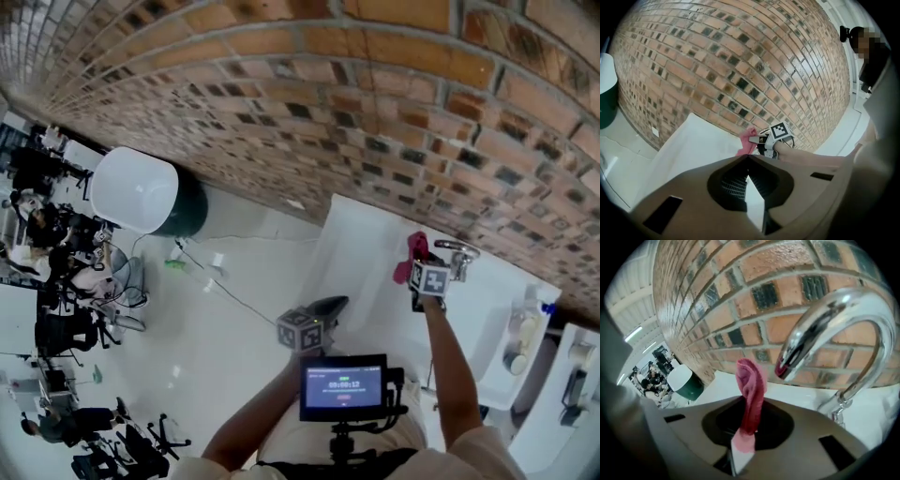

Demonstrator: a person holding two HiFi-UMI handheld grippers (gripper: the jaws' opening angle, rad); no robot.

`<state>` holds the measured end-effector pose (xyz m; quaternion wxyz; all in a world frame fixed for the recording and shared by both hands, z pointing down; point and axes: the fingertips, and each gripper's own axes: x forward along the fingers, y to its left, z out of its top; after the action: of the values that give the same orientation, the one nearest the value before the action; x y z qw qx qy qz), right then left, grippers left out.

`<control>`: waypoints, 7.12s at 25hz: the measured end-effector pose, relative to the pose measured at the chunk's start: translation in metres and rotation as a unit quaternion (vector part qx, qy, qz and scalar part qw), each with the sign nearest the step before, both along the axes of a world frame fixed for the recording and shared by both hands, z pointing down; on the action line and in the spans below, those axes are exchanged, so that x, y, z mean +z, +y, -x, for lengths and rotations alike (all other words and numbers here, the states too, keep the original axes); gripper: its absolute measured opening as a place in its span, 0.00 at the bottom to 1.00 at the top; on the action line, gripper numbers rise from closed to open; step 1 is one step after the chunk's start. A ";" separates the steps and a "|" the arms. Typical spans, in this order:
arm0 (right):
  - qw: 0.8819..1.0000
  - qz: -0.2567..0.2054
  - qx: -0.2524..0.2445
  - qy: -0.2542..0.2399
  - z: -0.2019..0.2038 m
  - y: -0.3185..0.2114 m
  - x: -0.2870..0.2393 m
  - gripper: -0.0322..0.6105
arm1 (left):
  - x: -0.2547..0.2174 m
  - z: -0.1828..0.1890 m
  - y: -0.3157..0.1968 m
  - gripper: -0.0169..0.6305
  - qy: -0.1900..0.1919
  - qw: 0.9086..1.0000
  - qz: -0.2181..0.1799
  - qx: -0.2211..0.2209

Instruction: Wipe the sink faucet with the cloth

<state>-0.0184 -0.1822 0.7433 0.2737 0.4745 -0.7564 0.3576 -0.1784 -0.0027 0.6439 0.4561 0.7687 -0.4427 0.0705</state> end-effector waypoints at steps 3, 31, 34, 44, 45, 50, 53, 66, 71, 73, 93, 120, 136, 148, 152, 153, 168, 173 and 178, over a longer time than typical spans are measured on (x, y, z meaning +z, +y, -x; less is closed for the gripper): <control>0.999 0.010 -0.037 0.000 -0.008 0.030 -0.004 0.14 | 0.005 -0.009 0.003 0.01 0.004 1.000 0.003 -0.002; 0.995 -0.020 0.017 -0.093 -0.171 0.144 -0.038 0.15 | -0.007 -0.109 0.003 0.01 0.002 0.997 -0.018 0.078; 0.995 -0.031 0.032 -0.089 -0.188 0.141 -0.040 0.15 | -0.014 -0.118 0.003 0.01 -0.003 0.996 -0.022 0.088; 0.975 -0.191 -0.104 0.033 -0.223 0.046 -0.088 0.15 | -0.018 -0.109 0.007 0.01 -0.029 0.996 -0.012 0.088; 0.966 -0.209 -0.137 0.058 -0.225 0.038 -0.094 0.15 | -0.018 -0.112 0.008 0.01 -0.030 0.995 -0.012 0.090; 0.914 -0.268 -0.281 0.119 -0.192 0.006 -0.132 0.15 | -0.020 -0.118 0.009 0.01 -0.032 0.995 -0.011 0.090; 0.891 -0.274 -0.350 0.098 -0.150 -0.004 -0.155 0.15 | -0.019 -0.115 0.010 0.01 -0.035 0.996 -0.010 0.085; 0.804 -0.130 -0.520 0.257 -0.026 -0.038 -0.107 0.15 | -0.014 -0.099 0.013 0.02 -0.022 0.999 -0.010 0.035; 0.807 -0.053 -0.522 0.270 0.001 -0.046 -0.067 0.15 | -0.014 -0.083 0.011 0.01 -0.015 1.000 -0.009 0.011; 0.815 -0.024 -0.522 0.250 0.011 -0.048 -0.055 0.15 | -0.015 -0.078 0.010 0.01 -0.014 1.000 -0.012 0.004; 0.886 0.023 -0.442 0.136 -0.052 -0.030 -0.105 0.15 | -0.011 -0.071 0.009 0.02 -0.007 1.000 -0.023 -0.005; 0.910 -0.132 -0.371 0.127 -0.163 0.000 -0.097 0.15 | -0.015 -0.082 0.014 0.01 -0.026 0.999 -0.017 -0.006; 0.913 -0.130 -0.355 0.154 -0.193 0.010 -0.002 0.15 | -0.014 -0.096 0.007 0.02 -0.049 0.999 -0.015 0.016; 0.933 -0.110 -0.313 0.137 -0.197 -0.001 0.043 0.15 | -0.025 -0.115 -0.039 0.02 -0.059 0.997 -0.038 0.035; 0.956 -0.112 -0.242 0.124 -0.210 -0.013 0.048 0.15 | -0.032 -0.126 -0.053 0.01 -0.053 0.997 -0.047 0.040; 0.961 -0.104 -0.227 0.122 -0.213 -0.015 0.052 0.15 | -0.032 -0.129 -0.055 0.01 -0.053 0.997 -0.047 0.043; 0.935 -0.050 -0.334 0.109 -0.208 0.024 0.104 0.14 | -0.017 -0.134 -0.044 0.02 -0.068 0.996 -0.028 0.051; 0.900 -0.041 -0.407 0.148 -0.213 0.051 0.120 0.13 | -0.018 -0.132 -0.045 0.01 -0.066 0.996 -0.031 0.049; 0.890 -0.030 -0.429 0.150 -0.206 0.084 0.120 0.13 | -0.015 -0.132 -0.044 0.01 -0.057 0.997 -0.031 0.051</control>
<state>0.1873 -0.0982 0.8630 0.4959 0.1602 -0.8467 0.1070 -0.0468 -0.0463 0.6285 0.4016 0.7991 -0.4300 0.1234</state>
